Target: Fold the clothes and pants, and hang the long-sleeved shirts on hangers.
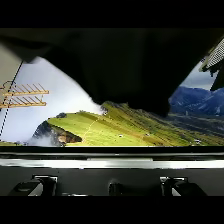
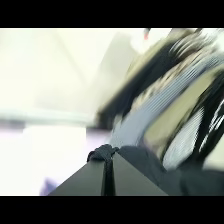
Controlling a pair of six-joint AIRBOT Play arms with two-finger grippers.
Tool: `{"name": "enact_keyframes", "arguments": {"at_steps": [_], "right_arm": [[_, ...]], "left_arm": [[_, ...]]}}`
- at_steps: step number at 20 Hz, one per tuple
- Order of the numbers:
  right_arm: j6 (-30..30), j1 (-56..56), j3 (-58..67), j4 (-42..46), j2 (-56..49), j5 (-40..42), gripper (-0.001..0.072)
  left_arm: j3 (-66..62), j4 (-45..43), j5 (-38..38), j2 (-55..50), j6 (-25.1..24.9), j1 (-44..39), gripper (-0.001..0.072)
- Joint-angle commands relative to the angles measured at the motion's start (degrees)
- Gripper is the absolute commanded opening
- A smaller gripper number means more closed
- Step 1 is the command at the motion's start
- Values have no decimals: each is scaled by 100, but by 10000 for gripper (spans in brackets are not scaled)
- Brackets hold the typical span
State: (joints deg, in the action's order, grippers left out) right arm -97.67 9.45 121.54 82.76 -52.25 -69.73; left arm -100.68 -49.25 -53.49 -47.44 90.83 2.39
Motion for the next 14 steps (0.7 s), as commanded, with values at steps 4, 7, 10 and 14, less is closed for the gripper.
{"name": "enact_keyframes", "arguments": {"at_steps": [4,7,10,14], "right_arm": [[-267,4,11,92,1145,535,34],[-553,4,9,87,745,640,34],[-693,4,11,44,-129,656,34],[-699,4,9,42,-1851,964,35]], "left_arm": [[-177,-828,472,1158,369,26,24],[-87,-837,472,1051,369,26,24],[284,-837,481,664,365,26,24],[984,-839,966,-450,267,-37,24]]}}
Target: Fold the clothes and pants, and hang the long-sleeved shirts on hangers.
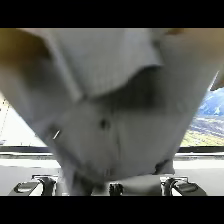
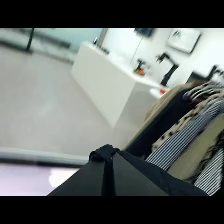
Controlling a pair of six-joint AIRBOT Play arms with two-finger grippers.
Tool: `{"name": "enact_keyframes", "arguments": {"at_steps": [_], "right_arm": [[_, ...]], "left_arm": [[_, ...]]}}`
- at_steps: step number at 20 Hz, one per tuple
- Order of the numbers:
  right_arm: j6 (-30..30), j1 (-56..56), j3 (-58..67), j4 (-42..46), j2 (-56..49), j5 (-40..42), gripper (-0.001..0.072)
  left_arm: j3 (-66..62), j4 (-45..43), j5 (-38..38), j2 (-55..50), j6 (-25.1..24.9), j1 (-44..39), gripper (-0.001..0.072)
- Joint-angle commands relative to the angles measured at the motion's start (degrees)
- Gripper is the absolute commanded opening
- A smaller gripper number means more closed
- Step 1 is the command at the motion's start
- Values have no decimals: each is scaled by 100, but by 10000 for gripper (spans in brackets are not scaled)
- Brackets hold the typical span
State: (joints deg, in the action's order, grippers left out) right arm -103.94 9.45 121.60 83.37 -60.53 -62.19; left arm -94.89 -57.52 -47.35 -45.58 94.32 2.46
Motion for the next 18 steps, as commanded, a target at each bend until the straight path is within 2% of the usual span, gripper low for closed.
{"name": "enact_keyframes", "arguments": {"at_steps": [1,4,6,9,10,11,12,13,15,16,17,18], "right_arm": [[-74,4,2,-20,-1499,382,35],[-470,4,2,-24,-2754,1093,35],[-885,4,2,-33,-3526,1349,35],[-1056,4,-411,-214,-4194,1178,48],[-1051,4,-645,-278,-4273,1001,96],[-1047,4,-748,-273,-4332,706,103],[-942,4,-758,-271,-4378,361,149],[-750,4,-756,-249,-4371,107,259],[-149,2,-756,-149,-4199,-442,368],[177,2,-756,2,-4024,-780,480],[592,-39,-756,190,-3832,-1139,550],[981,-133,-758,291,-3598,-1552,556]], "left_arm": [[520,-13,603,-994,-190,-111,23],[577,-11,1403,-2315,-575,-466,24],[577,-11,1620,-3171,-610,-673,23],[577,7,1362,-4256,-527,-898,23],[577,35,1167,-4531,-409,-944,24],[577,52,940,-4730,-240,-973,31],[577,52,688,-4878,-48,-990,105],[577,52,516,-4953,96,-990,246],[549,55,236,-4909,179,-925,678],[507,52,39,-4815,181,-839,702],[479,50,-203,-4653,177,-693,702],[487,20,-448,-4463,173,-514,703]]}}
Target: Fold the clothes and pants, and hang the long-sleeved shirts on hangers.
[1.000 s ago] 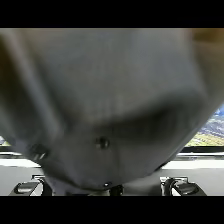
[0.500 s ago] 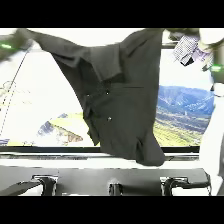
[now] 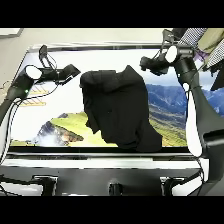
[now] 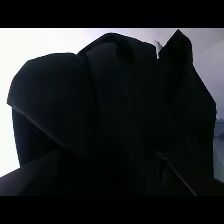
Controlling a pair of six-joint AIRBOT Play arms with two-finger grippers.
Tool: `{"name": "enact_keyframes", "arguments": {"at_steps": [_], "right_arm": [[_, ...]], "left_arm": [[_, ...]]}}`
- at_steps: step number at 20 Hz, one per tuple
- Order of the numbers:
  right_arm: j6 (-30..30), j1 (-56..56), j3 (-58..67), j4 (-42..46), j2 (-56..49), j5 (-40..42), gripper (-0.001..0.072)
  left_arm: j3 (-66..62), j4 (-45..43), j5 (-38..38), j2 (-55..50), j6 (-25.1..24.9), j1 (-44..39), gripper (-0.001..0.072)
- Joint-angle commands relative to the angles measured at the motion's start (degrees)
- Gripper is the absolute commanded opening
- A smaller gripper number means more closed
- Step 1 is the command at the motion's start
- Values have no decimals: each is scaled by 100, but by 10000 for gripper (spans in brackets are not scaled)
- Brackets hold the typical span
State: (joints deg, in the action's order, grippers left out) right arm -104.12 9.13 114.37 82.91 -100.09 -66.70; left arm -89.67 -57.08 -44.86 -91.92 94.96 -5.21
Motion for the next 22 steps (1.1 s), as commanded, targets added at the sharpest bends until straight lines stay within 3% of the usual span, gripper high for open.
{"name": "enact_keyframes", "arguments": {"at_steps": [1,4,5,8,13,20,21,22], "right_arm": [[1027,-328,-68,199,592,-1329,559],[1182,-1263,-599,-319,1296,-2133,586],[1211,-1617,-1043,-702,1532,-2400,666],[1314,-2223,-2743,-1565,2184,-2868,674],[1596,-2197,-5460,-1709,2876,-2133,674],[1648,-2197,-7171,-2400,2872,-822,663],[1648,-2197,-7302,-2575,2872,-748,599],[1650,-2197,-7379,-2710,2872,-739,393]], "left_arm": [[-33,-164,-1025,382,109,468,702],[433,-605,-1589,1113,105,1117,702],[831,-599,-1556,1408,109,1314,703],[2413,-595,-1366,2293,111,1622,701],[4076,-120,-1156,2715,111,1473,697],[4435,120,-605,2669,111,944,697],[4435,120,-551,2664,111,857,697],[4435,120,-494,2658,111,772,697]]}}
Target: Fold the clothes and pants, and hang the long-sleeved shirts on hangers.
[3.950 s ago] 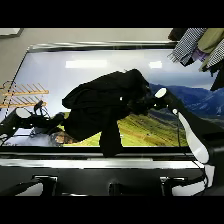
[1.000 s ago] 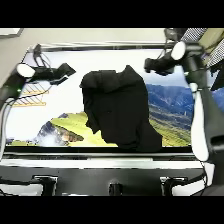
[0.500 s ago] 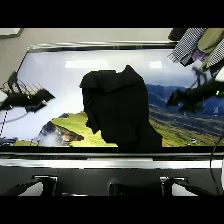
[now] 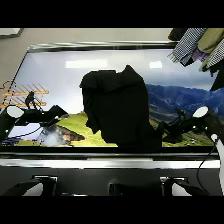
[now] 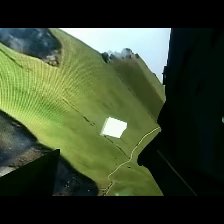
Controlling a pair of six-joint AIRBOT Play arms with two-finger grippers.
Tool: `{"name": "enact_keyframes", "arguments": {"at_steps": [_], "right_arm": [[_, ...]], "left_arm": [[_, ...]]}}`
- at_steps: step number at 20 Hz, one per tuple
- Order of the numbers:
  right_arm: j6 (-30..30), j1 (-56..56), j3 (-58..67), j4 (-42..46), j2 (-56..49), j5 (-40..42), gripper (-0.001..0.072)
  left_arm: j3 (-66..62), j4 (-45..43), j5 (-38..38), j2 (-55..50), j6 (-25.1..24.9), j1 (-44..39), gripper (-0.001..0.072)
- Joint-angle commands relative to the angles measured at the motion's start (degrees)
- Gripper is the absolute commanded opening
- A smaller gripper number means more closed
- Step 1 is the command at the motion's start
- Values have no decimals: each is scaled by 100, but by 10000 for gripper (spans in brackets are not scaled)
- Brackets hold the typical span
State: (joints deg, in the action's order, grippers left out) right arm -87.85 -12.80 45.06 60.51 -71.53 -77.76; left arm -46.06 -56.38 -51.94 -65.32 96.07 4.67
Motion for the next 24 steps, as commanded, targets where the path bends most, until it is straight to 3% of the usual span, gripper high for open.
{"name": "enact_keyframes", "arguments": {"at_steps": [1,2,4,9,15,24], "right_arm": [[26,-4,-428,-535,26,275,67],[31,-22,-330,-557,98,177,33],[-122,-24,186,-111,313,-48,32],[-1187,-22,1836,1412,863,-116,33],[-1668,-22,2433,1558,1154,39,33],[-1679,-15,2433,1491,1163,-42,34]], "left_arm": [[74,52,284,-15,2,-315,697],[74,57,356,-42,2,-411,697],[74,192,562,-140,0,-610,697],[74,892,1366,-682,-2,-1104,687],[72,1600,1600,-1432,0,-1891,678],[72,2258,1790,-1687,0,-2857,677]]}}
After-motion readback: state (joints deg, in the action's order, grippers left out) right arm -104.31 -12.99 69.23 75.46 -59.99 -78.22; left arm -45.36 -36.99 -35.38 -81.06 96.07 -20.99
